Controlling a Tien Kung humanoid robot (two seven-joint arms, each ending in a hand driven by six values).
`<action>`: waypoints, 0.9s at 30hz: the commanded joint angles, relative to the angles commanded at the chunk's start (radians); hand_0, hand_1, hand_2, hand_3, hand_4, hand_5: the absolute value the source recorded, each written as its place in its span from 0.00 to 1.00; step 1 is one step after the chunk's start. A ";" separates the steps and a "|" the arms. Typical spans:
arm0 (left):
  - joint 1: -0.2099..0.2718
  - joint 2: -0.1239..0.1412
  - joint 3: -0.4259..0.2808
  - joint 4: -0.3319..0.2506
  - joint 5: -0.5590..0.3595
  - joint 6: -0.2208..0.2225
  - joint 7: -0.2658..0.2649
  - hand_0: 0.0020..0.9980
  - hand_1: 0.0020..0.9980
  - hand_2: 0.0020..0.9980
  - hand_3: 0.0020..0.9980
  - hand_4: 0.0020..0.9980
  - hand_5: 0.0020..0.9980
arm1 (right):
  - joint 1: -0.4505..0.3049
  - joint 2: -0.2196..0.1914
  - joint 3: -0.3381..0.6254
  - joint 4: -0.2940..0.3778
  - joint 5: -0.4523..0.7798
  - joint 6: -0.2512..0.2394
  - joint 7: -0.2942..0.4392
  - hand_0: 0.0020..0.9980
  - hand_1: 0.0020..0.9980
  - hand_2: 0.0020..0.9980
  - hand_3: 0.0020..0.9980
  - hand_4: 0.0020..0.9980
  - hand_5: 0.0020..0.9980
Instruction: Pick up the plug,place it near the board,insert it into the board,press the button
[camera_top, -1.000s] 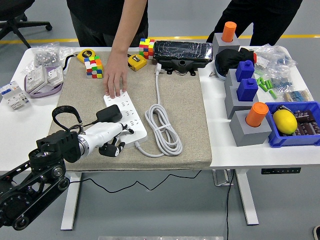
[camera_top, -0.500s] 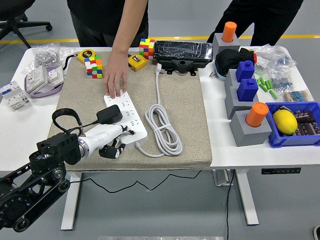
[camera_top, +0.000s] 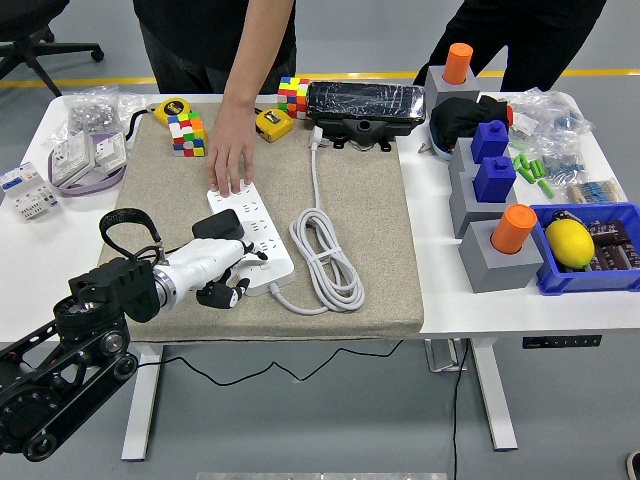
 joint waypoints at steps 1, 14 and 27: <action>0.001 -0.001 -0.010 -0.009 -0.003 0.002 -0.002 0.15 0.00 0.10 0.83 0.35 0.00 | 0.001 0.000 0.001 0.000 -0.001 0.000 -0.001 0.82 0.79 0.78 0.80 1.00 1.00; 0.016 -0.038 -0.124 -0.012 -0.080 0.178 -0.137 0.66 0.84 0.83 0.96 1.00 0.37 | 0.003 0.001 0.010 0.000 -0.008 0.000 -0.002 0.82 0.79 0.78 0.80 1.00 1.00; 0.005 -0.087 -0.177 0.159 -0.121 0.261 -0.202 1.00 1.00 1.00 1.00 1.00 0.53 | 0.005 0.001 0.015 0.000 -0.011 0.000 -0.004 0.82 0.79 0.78 0.80 1.00 1.00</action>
